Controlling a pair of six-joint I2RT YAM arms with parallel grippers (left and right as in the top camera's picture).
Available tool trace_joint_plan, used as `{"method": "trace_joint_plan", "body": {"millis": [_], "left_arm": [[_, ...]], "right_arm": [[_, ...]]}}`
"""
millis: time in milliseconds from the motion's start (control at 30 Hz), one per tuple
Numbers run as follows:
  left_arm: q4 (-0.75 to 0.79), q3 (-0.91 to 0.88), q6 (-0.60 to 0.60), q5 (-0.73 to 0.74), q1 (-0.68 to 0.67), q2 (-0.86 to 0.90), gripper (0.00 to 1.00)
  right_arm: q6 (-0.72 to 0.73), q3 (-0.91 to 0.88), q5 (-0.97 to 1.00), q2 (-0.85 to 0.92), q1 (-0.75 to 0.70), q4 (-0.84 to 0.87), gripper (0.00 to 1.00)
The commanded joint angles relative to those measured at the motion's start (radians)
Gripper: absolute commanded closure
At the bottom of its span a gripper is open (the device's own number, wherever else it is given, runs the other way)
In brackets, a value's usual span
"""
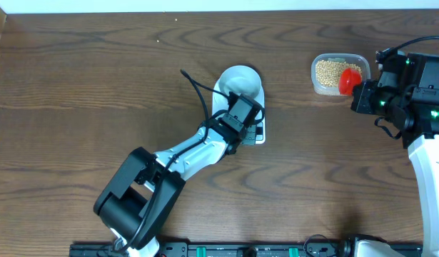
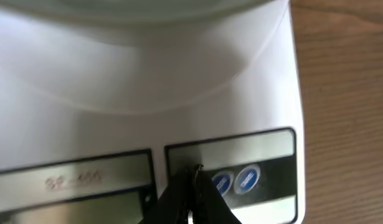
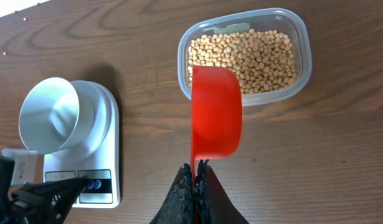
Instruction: Scoop item into bowl and weigh 50g on scale
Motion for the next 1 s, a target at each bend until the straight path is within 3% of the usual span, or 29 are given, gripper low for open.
{"method": "trace_joint_plan", "body": {"millis": [0, 267, 567, 967], "left_arm": [[-0.015, -0.008, 0.054, -0.013, 0.003, -0.119, 0.93], [-0.039, -0.008, 0.066, -0.013, 0.003, -0.375, 0.92], [-0.132, -0.009, 0.066, -0.017, 0.003, -0.374, 0.92], [-0.098, -0.010, 0.065, -0.016, 0.002, -0.232, 0.92]], "right_arm": [[-0.014, 0.019, 0.011, 0.005, -0.006, 0.000, 0.99], [-0.014, 0.019, 0.011, 0.005, -0.006, 0.011, 0.99], [-0.014, 0.019, 0.011, 0.005, -0.006, 0.010, 0.99], [-0.014, 0.019, 0.011, 0.005, -0.006, 0.008, 0.99]]}}
